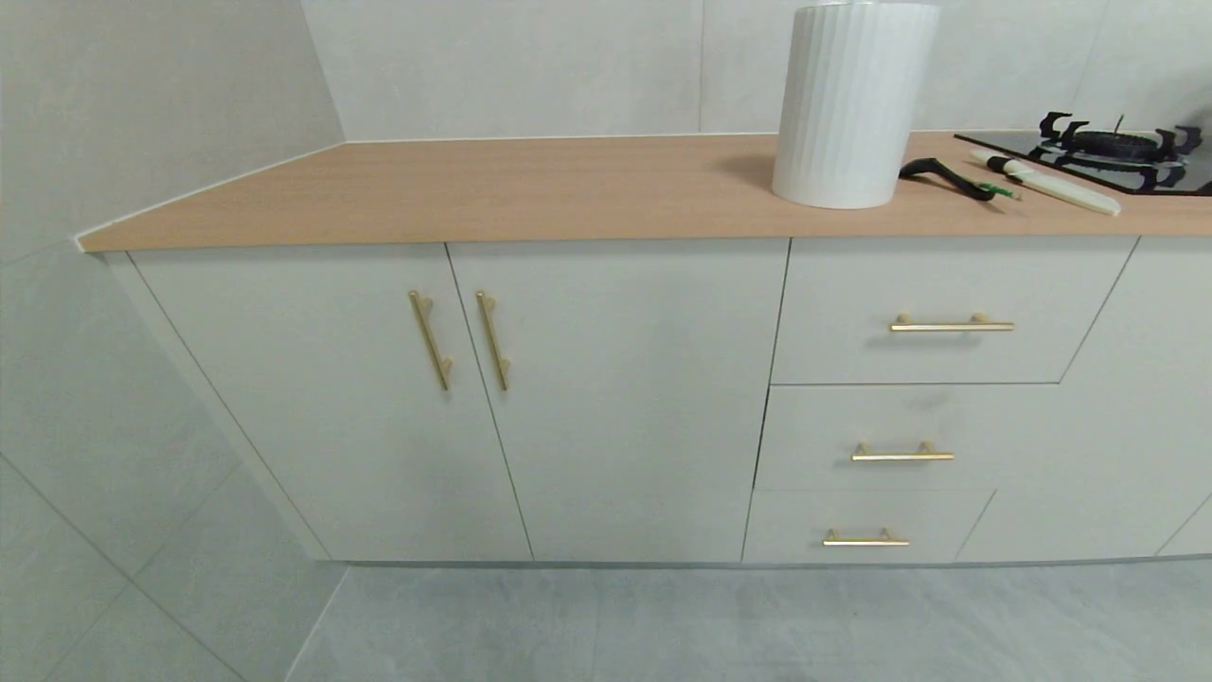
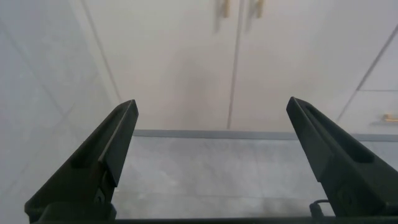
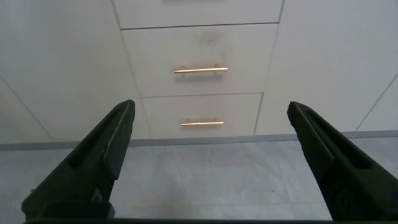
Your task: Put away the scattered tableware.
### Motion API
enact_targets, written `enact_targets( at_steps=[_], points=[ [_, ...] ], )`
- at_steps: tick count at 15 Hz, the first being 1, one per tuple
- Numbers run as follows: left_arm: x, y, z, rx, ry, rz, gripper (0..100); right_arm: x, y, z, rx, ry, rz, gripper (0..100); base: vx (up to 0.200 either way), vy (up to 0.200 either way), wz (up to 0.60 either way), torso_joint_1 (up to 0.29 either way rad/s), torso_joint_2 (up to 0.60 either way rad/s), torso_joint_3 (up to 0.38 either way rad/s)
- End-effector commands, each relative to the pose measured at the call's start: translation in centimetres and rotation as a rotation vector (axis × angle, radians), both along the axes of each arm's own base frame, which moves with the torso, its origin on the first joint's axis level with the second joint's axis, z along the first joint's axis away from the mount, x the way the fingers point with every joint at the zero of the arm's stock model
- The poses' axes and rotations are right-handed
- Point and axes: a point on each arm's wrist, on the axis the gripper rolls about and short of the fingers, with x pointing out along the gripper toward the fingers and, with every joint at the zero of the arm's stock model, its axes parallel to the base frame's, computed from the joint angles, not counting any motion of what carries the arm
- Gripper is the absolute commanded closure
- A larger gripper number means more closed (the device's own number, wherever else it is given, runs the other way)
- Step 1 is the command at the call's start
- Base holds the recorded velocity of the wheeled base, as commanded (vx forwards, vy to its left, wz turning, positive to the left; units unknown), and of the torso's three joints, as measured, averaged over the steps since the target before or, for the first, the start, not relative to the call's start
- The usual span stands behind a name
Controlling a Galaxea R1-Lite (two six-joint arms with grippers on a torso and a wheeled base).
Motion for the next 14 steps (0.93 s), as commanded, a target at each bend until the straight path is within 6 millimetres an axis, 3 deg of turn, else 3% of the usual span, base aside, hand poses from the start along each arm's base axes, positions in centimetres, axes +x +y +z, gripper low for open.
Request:
enact_targets(
  at_steps=[1, 10, 14],
  points=[
    [0.01, 0.00, 0.00, -0.002, 0.002, 0.001, 0, 0.01, 0.00, -0.01, 0.000, 0.003, 0.000, 0, 0.000, -0.200, 0.00, 0.002, 0.01, 0.007],
    [0.00, 0.00, 0.04, -0.002, 0.000, 0.001, 0, 0.01, 0.00, 0.01, 0.000, 0.001, 0.000, 0, 0.000, 0.000, 0.00, 0.000, 0.00, 0.000],
    [0.01, 0.00, 0.00, -0.001, 0.002, 0.001, 0, 0.01, 0.00, 0.01, 0.000, 0.001, 0.000, 0, 0.200, 0.000, 0.00, 0.002, 0.00, 0.000]
  ],
)
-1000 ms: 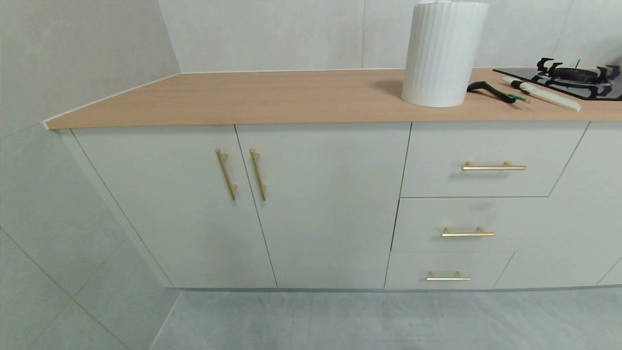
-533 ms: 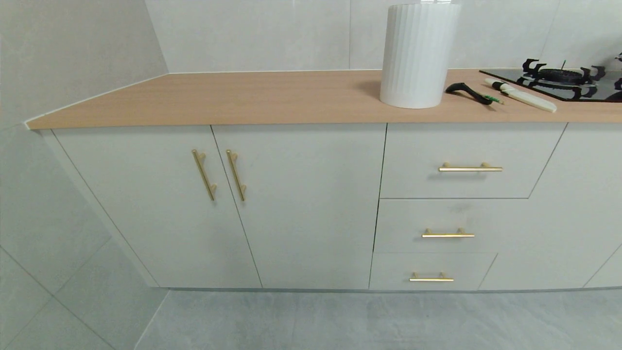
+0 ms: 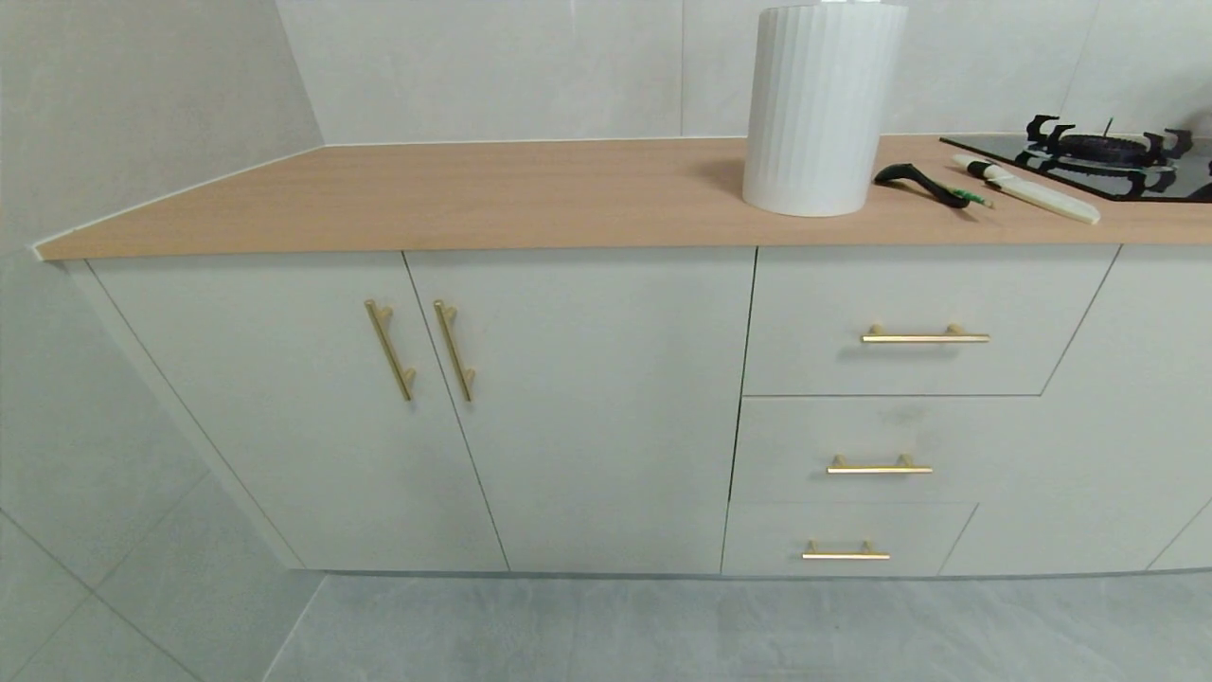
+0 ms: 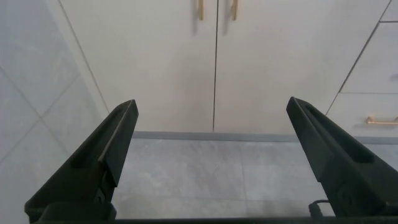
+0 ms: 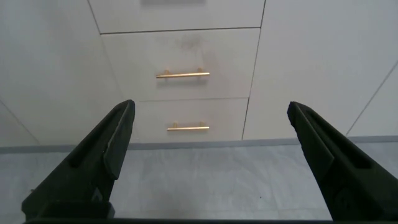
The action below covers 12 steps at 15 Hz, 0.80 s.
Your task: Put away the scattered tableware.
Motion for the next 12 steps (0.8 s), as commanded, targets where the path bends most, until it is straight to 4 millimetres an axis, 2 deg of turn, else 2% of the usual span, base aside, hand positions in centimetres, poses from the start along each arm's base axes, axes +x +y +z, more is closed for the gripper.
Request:
enact_targets(
  at_steps=[1, 5, 12],
  points=[
    [0.01, 0.00, 0.00, 0.000, 0.001, 0.001, 0, 0.01, 0.00, 0.01, 0.000, 0.001, 0.000, 0, 0.200, 0.000, 0.00, 0.002, 0.00, 0.002],
    [0.01, 0.00, 0.00, 0.000, 0.001, 0.001, 0, 0.01, 0.00, 0.01, 0.000, 0.001, 0.000, 0, 0.200, 0.000, 0.00, 0.007, 0.00, 0.000],
    [0.01, 0.00, 0.00, -0.005, 0.001, 0.001, 0, 0.02, 0.00, 0.00, 0.000, 0.004, 0.000, 0, 0.000, 0.000, 0.00, 0.000, 0.00, 0.000]
  ],
)
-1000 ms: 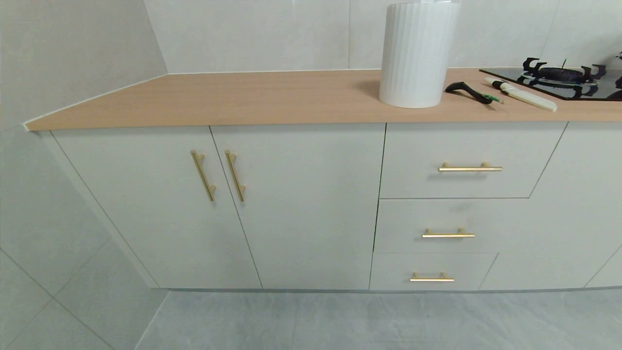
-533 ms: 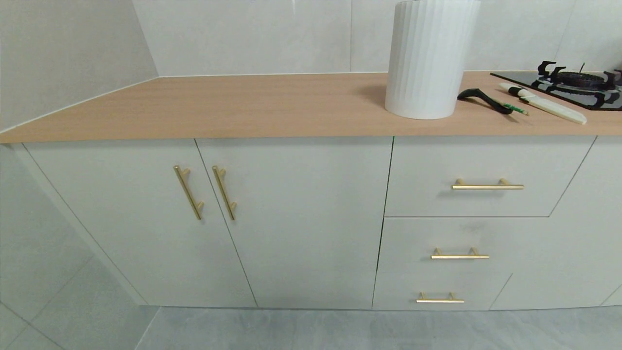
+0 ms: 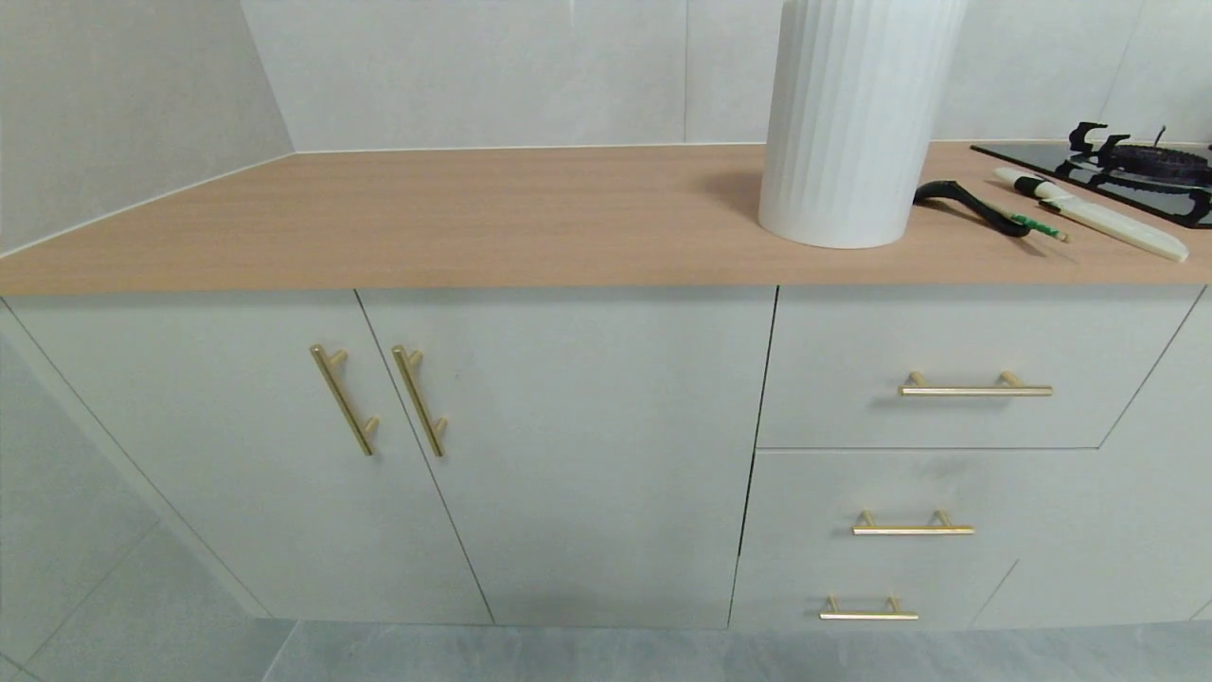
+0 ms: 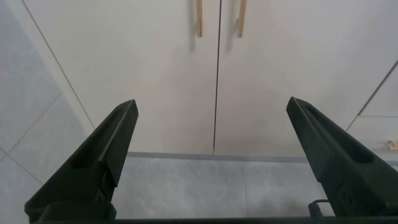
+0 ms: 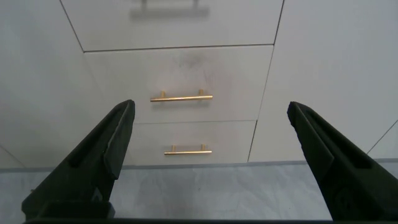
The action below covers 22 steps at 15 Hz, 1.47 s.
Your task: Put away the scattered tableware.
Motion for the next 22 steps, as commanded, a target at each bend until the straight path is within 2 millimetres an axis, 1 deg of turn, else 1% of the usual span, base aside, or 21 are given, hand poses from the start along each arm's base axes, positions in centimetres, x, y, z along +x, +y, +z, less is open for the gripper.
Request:
enact_targets(
  at_steps=[1, 4, 5, 6, 7, 8, 9, 10, 11, 12, 13, 14, 15, 16, 18, 19, 22],
  points=[
    [0.0, 0.0, 0.0, 0.000, 0.002, 0.001, 0, 0.0, 0.0, 0.0, 0.000, 0.001, 0.001, 0, 0.000, 0.000, 0.00, 0.000, 0.00, 0.000],
    [0.0, 0.0, 0.0, 0.000, 0.002, 0.001, 0, 0.0, 0.0, 0.0, -0.017, 0.000, 0.001, 0, 0.000, 0.000, 0.00, 0.000, 0.00, 0.000],
    [0.0, 0.0, 0.0, 0.000, 0.002, 0.001, 0, -0.2, 0.0, 1.1, -0.020, -0.026, 0.010, 0, 0.000, 0.000, 0.00, 0.000, 0.00, 0.000],
    [0.0, 0.0, 0.0, 0.000, 0.002, 0.001, 0, -0.7, 0.0, 5.2, -0.001, -0.090, 0.044, 0, 0.000, 0.000, 0.00, 0.000, 0.00, 0.000],
    [0.0, 0.0, 0.0, 0.000, 0.002, 0.001, 0, -0.6, 0.0, 7.2, 0.019, -0.098, 0.062, 0, 0.000, 0.000, 0.00, 0.000, 0.00, 0.000],
    [0.0, 0.0, 0.0, 0.000, 0.002, 0.001, 0, 0.9, 0.0, 9.2, 0.020, -0.025, 0.078, 0, 0.000, 0.000, 0.00, 0.000, 0.00, 0.000],
    [0.0, 0.0, 0.0, 0.000, 0.002, 0.001, 0, 3.3, 0.1, 10.2, 0.010, 0.091, 0.075, 0, 0.000, 0.000, 0.00, 0.000, 0.00, 0.000],
    [0.0, 0.0, 0.0, 0.000, 0.000, -0.001, 0, 5.3, 0.2, 10.8, 0.009, 0.177, 0.074, 0, 0.000, 0.000, 0.00, 0.000, 0.00, 0.000],
    [0.0, 0.0, 0.0, 0.000, 0.000, 0.001, 0, 6.7, 0.3, 11.2, 0.008, 0.226, 0.078, 0, 0.000, 0.000, 0.00, 0.000, 0.00, 0.000],
    [0.0, 0.0, 0.0, 0.000, 0.002, 0.001, 0, 9.3, 0.4, 11.5, 0.007, 0.326, 0.084, 0, 0.000, 0.000, 0.00, 0.000, 0.00, 0.000],
    [0.0, 0.0, 0.0, 0.000, 0.002, 0.001, 0, 10.6, 0.5, 11.2, 0.006, 0.381, 0.086, 0, 0.000, 0.000, 0.00, 0.000, 0.00, 0.000],
    [0.0, 0.0, 0.0, 0.000, 0.002, 0.001, 0, 12.8, 0.8, 10.7, 0.003, 0.469, 0.097, 0, 0.000, 0.000, 0.00, 0.000, 0.00, 0.000],
    [0.0, 0.0, 0.0, 0.000, 0.002, 0.001, 0, 15.5, 1.2, 9.7, -0.005, 0.549, 0.116, 0, 0.000, 0.000, 0.00, 0.000, 0.00, 0.000],
    [0.0, 0.0, 0.0, 0.000, 0.000, 0.001, 0, 17.7, 1.4, 8.8, -0.011, 0.589, 0.122, 0, 0.000, 0.000, 0.00, 0.000, 0.00, 0.000],
    [0.0, 0.0, 0.0, 0.000, 0.002, 0.001, 0, 21.1, 1.8, 6.5, -0.019, 0.664, 0.126, 0, 0.000, 0.000, 0.00, 0.000, 0.00, 0.000],
    [0.0, 0.0, 0.0, 0.000, 0.000, 0.001, 0, 22.5, 1.9, 5.2, -0.020, 0.699, 0.126, 0, 0.000, 0.000, 0.00, 0.000, 0.00, 0.000],
    [0.0, 0.0, 0.0, 0.000, 0.002, 0.001, 0, 23.9, 2.0, 1.9, -0.024, 0.829, 0.121, 0, 0.000, 0.000, 0.00, 0.000, 0.00, 0.000]
  ],
)
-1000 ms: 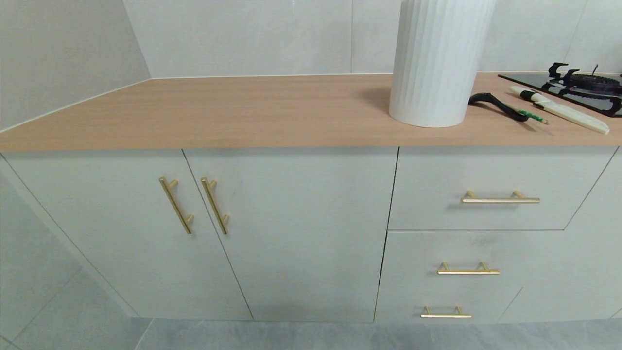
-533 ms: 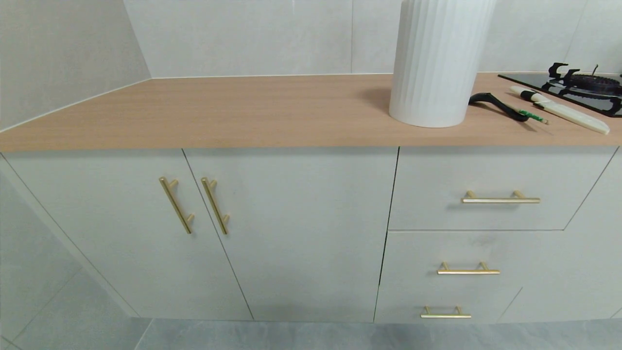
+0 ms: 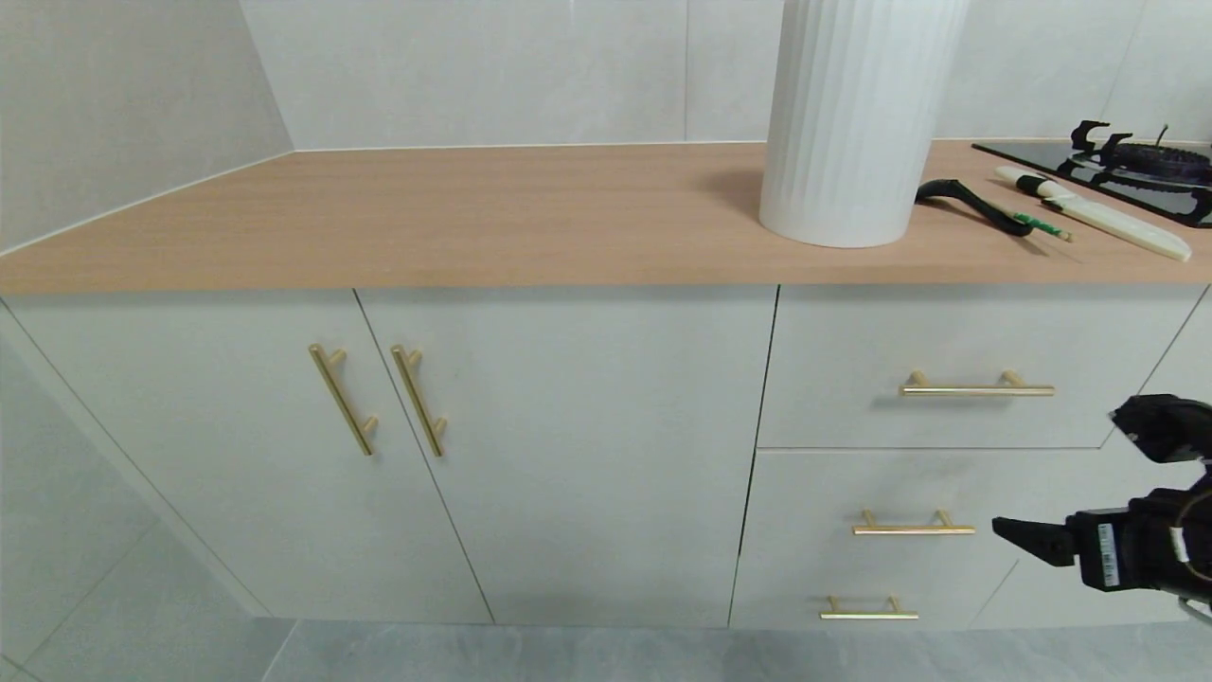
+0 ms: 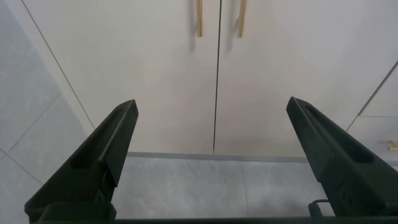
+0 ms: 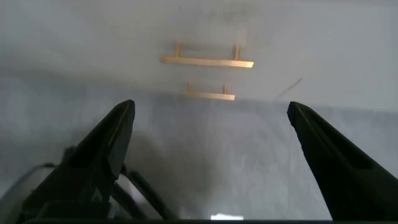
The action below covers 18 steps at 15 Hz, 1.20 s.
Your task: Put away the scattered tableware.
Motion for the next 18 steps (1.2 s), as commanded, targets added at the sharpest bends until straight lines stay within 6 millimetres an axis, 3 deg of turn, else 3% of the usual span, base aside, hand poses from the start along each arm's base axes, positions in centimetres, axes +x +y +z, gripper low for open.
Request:
enact_targets(
  at_steps=[1, 5, 8, 13, 18],
  points=[
    [0.0, 0.0, 0.0, 0.000, 0.002, 0.001, 0, 2.9, 0.4, -4.9, -0.020, 0.213, 0.004, 0, 0.000, 0.000, 0.00, 0.000, 0.00, 0.000],
    [0.0, 0.0, 0.0, 0.000, 0.000, 0.001, 0, 4.8, 0.5, -7.7, -0.023, 0.250, 0.002, 0, 0.000, 0.000, 0.00, 0.000, 0.00, 0.000],
    [0.0, 0.0, 0.0, 0.000, 0.002, 0.001, 0, 7.3, 0.7, -10.3, -0.020, 0.190, -0.006, 0, 0.000, 0.000, 0.00, 0.000, 0.00, 0.000],
    [0.0, 0.0, 0.0, 0.000, 0.002, 0.001, 0, 10.6, 0.9, -12.9, -0.052, 0.071, -0.026, 0, 0.000, 0.000, 0.00, 0.000, 0.00, 0.000],
    [0.0, 0.0, 0.0, 0.000, 0.002, 0.001, 0, 11.9, 0.8, -13.4, -0.058, 0.060, -0.041, 0, 0.000, 0.000, 0.00, 0.000, 0.00, 0.000]
  ],
)
